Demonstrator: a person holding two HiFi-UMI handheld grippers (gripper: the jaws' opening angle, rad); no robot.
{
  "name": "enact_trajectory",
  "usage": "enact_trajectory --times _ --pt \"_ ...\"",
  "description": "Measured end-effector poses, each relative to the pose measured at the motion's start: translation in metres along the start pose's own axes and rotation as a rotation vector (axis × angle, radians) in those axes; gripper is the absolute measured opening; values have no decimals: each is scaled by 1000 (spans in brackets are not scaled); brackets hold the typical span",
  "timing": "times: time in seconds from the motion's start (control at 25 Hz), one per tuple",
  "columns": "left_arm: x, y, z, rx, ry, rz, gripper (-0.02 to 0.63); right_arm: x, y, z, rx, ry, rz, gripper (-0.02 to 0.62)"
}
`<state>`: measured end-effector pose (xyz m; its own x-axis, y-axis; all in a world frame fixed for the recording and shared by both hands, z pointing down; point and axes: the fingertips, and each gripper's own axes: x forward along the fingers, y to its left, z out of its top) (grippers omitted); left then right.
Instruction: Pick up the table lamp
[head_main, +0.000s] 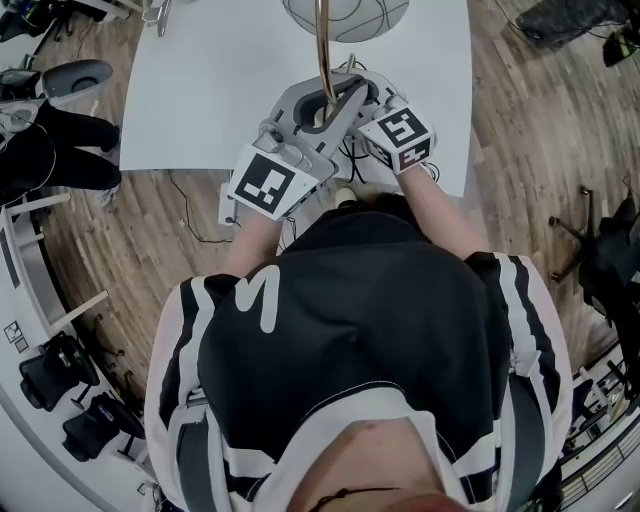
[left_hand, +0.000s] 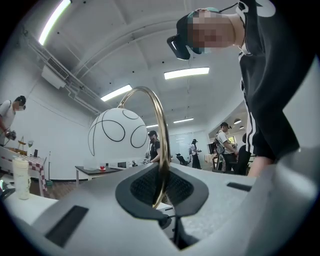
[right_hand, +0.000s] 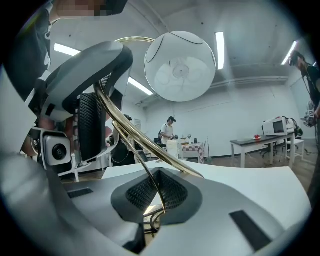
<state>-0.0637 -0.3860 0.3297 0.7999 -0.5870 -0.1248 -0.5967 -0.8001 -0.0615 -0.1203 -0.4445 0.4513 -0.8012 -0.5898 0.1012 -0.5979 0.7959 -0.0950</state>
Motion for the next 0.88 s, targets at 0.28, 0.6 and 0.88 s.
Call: enact_trajectory --times 0.28,0.6,0.88 --pt "2 -8 30 9 -32 -17 12 -10 2 25 15 4 -37 15" --pt "-1 -17 65 34 -39 -48 9 -22 13 59 5 -27 -60 15" --pt "1 -20 85 50 -59 -78 5 -31 14 78 -1 -26 -82 15"
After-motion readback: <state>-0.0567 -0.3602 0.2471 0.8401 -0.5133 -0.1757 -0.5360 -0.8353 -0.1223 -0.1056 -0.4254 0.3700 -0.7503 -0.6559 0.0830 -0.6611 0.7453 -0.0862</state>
